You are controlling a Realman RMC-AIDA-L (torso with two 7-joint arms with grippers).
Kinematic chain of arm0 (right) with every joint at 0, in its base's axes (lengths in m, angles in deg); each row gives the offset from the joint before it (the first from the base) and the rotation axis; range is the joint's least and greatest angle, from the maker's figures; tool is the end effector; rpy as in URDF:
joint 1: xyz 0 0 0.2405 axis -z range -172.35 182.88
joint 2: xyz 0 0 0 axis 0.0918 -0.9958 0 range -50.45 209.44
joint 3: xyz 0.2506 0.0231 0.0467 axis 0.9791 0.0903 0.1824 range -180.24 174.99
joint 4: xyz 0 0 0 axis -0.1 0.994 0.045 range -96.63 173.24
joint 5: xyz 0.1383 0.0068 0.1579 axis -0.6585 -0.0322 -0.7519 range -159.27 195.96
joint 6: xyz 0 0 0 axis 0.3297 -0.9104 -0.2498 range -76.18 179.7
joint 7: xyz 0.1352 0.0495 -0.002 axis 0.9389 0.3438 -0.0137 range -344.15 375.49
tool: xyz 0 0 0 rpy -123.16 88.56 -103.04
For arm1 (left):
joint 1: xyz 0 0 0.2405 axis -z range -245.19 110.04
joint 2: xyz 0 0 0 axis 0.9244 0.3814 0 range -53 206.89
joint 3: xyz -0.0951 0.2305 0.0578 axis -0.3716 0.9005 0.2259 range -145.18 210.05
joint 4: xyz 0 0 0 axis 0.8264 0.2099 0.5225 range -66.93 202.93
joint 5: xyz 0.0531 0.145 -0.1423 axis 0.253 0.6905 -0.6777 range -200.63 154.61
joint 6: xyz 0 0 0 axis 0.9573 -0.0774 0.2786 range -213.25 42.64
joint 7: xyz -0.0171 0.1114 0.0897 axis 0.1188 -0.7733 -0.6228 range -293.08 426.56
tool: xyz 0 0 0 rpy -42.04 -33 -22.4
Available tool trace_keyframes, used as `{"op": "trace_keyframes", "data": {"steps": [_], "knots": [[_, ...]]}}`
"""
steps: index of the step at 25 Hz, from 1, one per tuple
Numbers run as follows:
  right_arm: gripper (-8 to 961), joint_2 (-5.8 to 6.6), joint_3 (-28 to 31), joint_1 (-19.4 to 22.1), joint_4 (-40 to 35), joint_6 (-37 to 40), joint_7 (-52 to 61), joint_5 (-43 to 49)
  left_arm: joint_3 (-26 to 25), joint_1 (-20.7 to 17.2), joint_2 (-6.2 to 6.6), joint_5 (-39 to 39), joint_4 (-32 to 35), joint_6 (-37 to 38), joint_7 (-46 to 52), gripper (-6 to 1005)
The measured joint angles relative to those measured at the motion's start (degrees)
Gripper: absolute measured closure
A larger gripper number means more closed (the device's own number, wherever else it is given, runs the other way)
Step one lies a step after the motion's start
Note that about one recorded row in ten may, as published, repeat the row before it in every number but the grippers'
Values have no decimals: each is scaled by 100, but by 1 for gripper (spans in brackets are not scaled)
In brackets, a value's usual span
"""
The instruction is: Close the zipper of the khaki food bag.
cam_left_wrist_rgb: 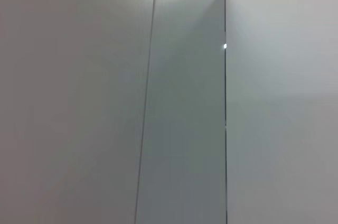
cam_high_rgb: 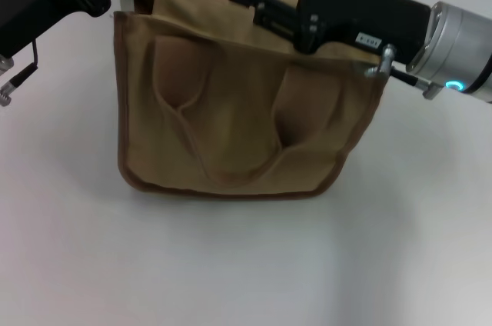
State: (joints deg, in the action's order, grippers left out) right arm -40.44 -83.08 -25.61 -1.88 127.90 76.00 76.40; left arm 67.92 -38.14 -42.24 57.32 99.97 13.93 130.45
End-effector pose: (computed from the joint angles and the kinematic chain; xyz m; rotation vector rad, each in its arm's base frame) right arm 0.1404 0.3531 -0.0272 -2.5018 0.1029 1.2579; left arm -0.2221 0.3359 0.0583 -2.2169 -0.2221 -1.3952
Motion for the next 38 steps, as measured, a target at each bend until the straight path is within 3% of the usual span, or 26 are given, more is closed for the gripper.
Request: {"op": "trace_keyframes", "data": {"steps": [7, 21, 38], "knots": [[532, 7, -148, -176, 293, -227, -425, -585, 553, -42, 1, -346, 64, -28, 55, 974], [533, 1, -1363, -315, 325, -1089, -1785, -1028, 668, 50, 1, -370, 63, -254, 67, 971], [533, 18, -1250, -119, 333, -669, -1995, -1664, 776, 59, 0, -513, 64, -371, 18, 968]]}}
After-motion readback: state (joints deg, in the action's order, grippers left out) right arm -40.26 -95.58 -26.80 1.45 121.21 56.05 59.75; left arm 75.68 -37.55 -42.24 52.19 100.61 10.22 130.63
